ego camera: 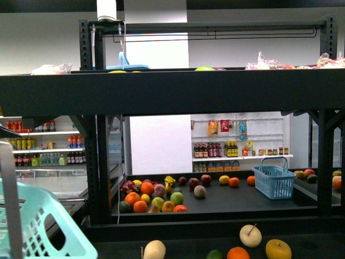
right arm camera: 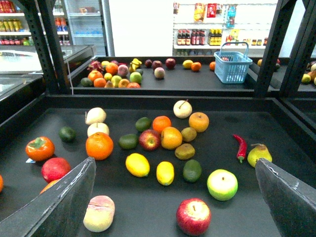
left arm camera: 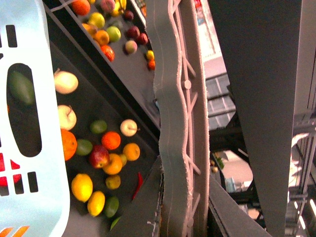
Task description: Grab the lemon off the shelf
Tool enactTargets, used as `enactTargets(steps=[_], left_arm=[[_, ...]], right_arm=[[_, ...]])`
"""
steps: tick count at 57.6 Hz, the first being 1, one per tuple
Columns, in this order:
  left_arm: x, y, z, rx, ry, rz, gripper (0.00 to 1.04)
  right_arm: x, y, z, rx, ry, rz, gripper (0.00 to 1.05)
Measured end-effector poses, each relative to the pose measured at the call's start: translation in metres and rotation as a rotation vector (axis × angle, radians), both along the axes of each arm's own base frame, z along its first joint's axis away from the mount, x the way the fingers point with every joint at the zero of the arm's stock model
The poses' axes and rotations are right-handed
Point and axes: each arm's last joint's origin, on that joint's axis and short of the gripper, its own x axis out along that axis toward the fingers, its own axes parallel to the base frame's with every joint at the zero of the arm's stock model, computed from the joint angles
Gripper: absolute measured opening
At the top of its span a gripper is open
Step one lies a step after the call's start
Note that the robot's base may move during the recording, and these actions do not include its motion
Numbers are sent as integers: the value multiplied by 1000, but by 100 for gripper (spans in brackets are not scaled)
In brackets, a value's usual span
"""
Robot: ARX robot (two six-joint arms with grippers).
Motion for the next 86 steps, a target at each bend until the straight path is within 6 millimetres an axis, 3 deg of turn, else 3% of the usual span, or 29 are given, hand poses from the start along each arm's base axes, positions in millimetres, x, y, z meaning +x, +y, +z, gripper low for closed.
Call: enactTargets(steps=[16,30,44,60,65,72,78,84,86], left_arm=[[17,-79,-30,-14,26,-234,12],[37,-130,-42,-9,22,-366,12],[47,-157,-46,8,-9,-451,12],[47,-169,-56,27,-14,-496,12],[47,-169,-55,36,-29,-500,12],[47,-170,-55,43,-35,-505,12],[47,-170,-55,41,-34,-502,12],[47,-170,-55,47,-39,-501,12],[47,-170,-55,46,-38,-504,12]], right_arm=[[0,0,0,0,0,0,97],[0,0,0,0,0,0,97],[0,0,0,0,0,0,97],[0,0,0,3,2,-2,97],[7,-3,1,102,151,-2,97],[47,-21,22,177,220,11,97],[107,-42,35,186,264,34,97],[169,-61,19,191,387,38,97],[206,-70,-6,190,484,31,97]])
